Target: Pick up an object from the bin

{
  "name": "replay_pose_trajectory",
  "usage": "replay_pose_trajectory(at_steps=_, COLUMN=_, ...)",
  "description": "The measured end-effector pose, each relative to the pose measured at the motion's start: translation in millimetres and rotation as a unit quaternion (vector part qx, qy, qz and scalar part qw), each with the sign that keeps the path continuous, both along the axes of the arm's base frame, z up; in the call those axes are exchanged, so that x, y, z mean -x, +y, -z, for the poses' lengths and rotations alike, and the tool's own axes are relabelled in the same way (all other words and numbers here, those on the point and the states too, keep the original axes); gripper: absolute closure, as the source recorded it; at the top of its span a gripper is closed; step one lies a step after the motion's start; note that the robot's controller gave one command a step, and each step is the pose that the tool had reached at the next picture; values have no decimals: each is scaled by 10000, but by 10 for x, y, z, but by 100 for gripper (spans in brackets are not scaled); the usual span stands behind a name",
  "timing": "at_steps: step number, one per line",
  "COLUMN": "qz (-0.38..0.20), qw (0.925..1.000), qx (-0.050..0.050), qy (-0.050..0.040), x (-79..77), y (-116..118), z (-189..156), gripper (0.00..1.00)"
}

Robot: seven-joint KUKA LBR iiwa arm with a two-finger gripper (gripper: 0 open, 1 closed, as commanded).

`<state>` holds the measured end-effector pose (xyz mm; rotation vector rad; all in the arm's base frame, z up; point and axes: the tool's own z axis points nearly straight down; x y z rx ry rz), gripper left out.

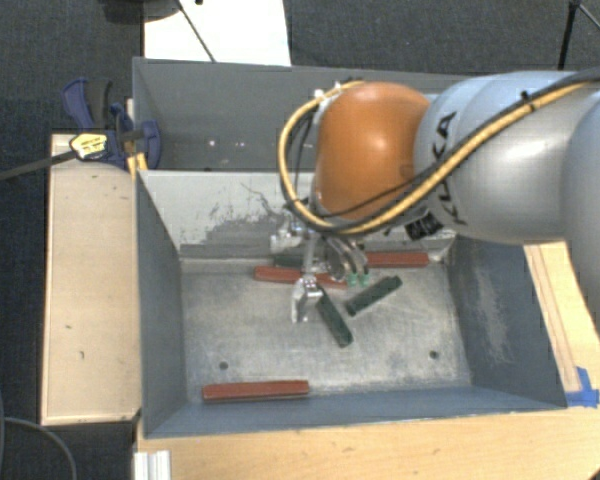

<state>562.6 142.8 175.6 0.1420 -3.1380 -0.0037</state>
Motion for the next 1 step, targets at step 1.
replay_pose_trajectory(at_steps=1, qz=-167, qw=9999, qx=9, qy=-30, x=-168, y=-214, z=70, gripper=0)
